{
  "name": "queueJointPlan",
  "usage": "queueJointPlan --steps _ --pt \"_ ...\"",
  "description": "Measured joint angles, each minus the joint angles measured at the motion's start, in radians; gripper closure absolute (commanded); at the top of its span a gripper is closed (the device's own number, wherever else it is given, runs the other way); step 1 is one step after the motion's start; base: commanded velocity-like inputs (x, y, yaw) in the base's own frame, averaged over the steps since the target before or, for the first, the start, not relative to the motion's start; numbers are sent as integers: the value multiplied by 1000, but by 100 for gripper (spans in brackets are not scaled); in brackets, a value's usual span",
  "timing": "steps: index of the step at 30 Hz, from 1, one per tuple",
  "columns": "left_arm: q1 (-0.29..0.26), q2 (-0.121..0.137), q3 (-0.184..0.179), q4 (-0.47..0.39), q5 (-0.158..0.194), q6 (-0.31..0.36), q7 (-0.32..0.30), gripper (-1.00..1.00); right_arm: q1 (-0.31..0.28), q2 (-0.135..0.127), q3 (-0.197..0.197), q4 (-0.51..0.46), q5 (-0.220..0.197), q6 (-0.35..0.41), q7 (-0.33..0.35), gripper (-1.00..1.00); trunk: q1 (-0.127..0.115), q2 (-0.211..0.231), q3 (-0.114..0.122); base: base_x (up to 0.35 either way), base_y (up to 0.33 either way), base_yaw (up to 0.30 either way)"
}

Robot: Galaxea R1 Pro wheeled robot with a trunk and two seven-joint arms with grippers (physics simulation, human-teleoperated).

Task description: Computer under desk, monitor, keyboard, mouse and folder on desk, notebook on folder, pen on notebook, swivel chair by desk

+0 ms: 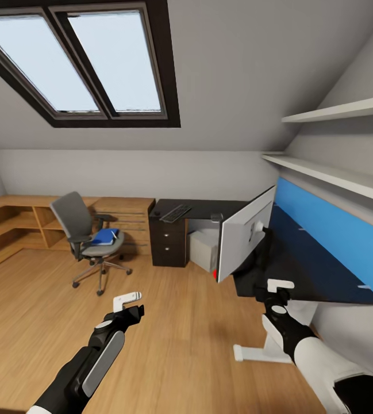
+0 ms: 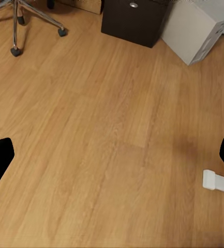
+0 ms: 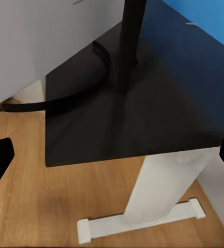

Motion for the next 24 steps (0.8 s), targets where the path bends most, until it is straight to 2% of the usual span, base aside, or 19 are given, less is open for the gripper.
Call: queueJointPlan --steps 11,24 --pt "0 0 0 3 0 0 0 -100 0 -17 0 8 -2 -4 17 -100 0 0 0 99 -47 0" --pt "0 0 0 3 1 0 0 -100 0 -18 0 8 -2 -7 17 -100 0 0 0 74 -74 0"
